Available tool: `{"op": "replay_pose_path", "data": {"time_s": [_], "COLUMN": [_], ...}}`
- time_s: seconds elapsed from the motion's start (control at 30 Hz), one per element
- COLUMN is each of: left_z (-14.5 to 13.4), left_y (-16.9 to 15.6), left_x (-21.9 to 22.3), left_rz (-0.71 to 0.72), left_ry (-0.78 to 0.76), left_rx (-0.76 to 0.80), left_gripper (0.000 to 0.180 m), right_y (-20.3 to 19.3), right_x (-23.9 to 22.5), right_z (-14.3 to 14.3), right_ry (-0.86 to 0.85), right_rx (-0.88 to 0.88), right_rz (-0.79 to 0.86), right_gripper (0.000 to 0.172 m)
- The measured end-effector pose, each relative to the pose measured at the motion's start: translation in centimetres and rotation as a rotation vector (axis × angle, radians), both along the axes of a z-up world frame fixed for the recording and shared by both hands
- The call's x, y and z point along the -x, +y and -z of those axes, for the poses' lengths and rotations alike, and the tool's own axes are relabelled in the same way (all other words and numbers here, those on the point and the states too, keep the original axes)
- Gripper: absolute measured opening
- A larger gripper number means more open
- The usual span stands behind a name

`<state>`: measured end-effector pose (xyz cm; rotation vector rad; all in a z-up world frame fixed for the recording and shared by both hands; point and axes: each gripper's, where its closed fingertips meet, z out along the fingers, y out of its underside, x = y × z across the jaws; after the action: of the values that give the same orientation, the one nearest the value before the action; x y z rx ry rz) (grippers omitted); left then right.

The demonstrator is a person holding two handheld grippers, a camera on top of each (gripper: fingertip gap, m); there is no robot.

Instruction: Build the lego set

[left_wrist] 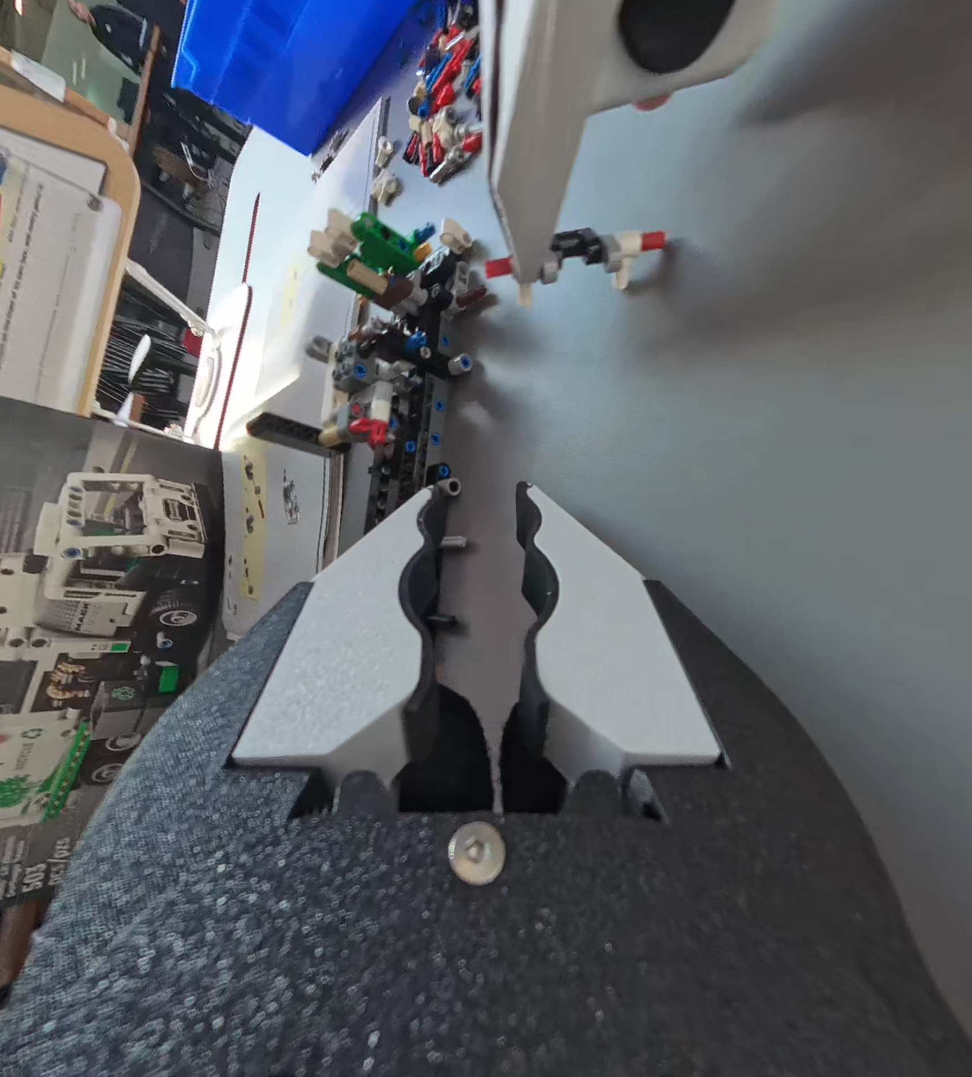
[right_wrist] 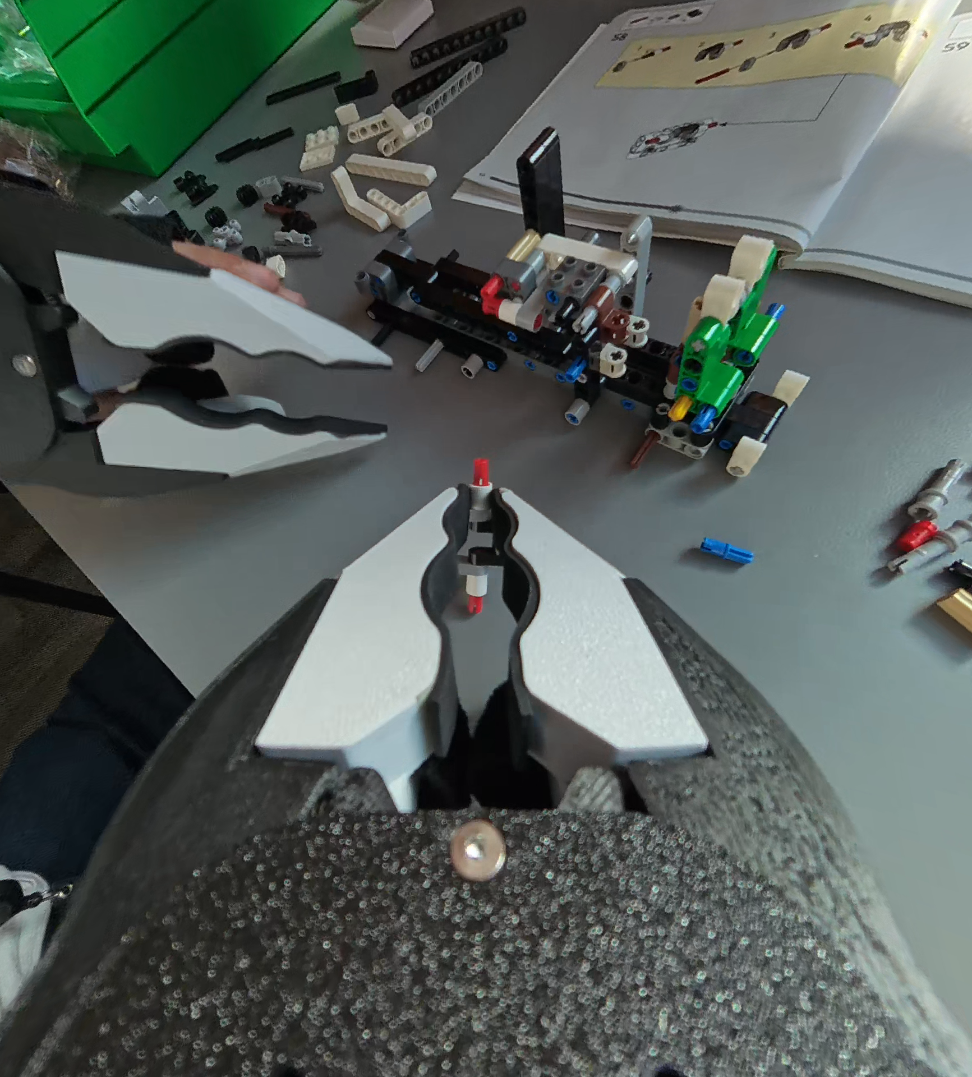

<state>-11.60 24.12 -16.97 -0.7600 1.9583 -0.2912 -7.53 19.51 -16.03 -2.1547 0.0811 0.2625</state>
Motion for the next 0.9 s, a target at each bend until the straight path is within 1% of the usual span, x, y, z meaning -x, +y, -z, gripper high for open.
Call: {"op": "replay_pose_path", "data": {"time_s": [0.03, 0.13, 0.17, 0.23, 0.27, 0.33, 0.4, 0.47, 0.5, 0.53, 0.57, 0.63, 0.7, 0.77, 0.8, 0.9], "left_z": [-0.5, -2.5, -3.1, -4.3, -4.7, -6.3, -7.3, -7.2, -7.1, -6.8, -6.3, -5.1, -4.1, -3.2, -2.6, -1.3], "left_y": [0.7, 3.5, 5.0, 8.9, 11.6, 18.1, 25.2, 31.8, 34.5, 36.8, 38.6, 42.0, 44.0, 45.6, 46.2, 47.6], "left_x": [0.0, 1.0, 1.7, 3.3, 4.3, 5.8, 7.2, 8.7, 9.0, 9.0, 9.1, 9.1, 8.4, 8.2, 8.4, 9.1], "left_rz": [-0.024, -0.109, -0.143, -0.210, -0.254, -0.335, -0.398, -0.477, -0.495, -0.504, -0.521, -0.565, -0.549, -0.551, -0.554, -0.548], "left_ry": [0.018, 0.086, 0.126, 0.218, 0.280, 0.352, 0.435, 0.564, 0.604, 0.636, 0.683, 0.765, 0.800, 0.855, 0.897, 1.002], "left_rx": [0.053, 0.216, 0.252, 0.298, 0.299, 0.251, 0.122, 0.017, -0.018, -0.037, -0.038, -0.065, -0.126, -0.198, -0.239, -0.389], "left_gripper": [0.025, 0.030, 0.031, 0.033, 0.034, 0.039, 0.043, 0.048, 0.046, 0.042, 0.045, 0.060, 0.057, 0.060, 0.064, 0.065], "right_y": [0.0, 0.4, 0.5, 0.6, 0.7, 0.7, 0.7, 0.6, 0.5, 0.4, 0.2, 0.0, -0.2, -0.4, -0.4, -0.4], "right_x": [0.0, -0.1, -0.2, -0.2, -0.1, 0.2, 0.7, 0.9, 0.9, 0.9, 0.9, 0.4, 0.3, 0.1, 0.1, 0.1], "right_z": [0.0, 0.2, 0.2, 0.6, 0.6, 0.6, 0.2, -0.7, -1.2, -1.6, -1.8, -2.1, -2.6, -2.7, -2.8, -2.9], "right_ry": [-0.001, -0.048, -0.075, -0.119, -0.120, -0.099, -0.052, 0.006, 0.032, 0.055, 0.076, 0.114, 0.163, 0.201, 0.216, 0.237], "right_rx": [0.001, 0.003, 0.002, 0.010, 0.005, -0.009, -0.039, -0.092, -0.123, -0.146, -0.158, -0.173, -0.198, -0.204, -0.210, -0.213], "right_rz": [-0.010, -0.042, -0.058, -0.093, -0.113, -0.147, -0.186, -0.205, -0.209, -0.213, -0.215, -0.199, -0.199, -0.195, -0.197, -0.203], "right_gripper": [0.006, 0.006, 0.007, 0.011, 0.013, 0.017, 0.021, 0.024, 0.025, 0.025, 0.025, 0.025, 0.025, 0.025, 0.025, 0.024]}}
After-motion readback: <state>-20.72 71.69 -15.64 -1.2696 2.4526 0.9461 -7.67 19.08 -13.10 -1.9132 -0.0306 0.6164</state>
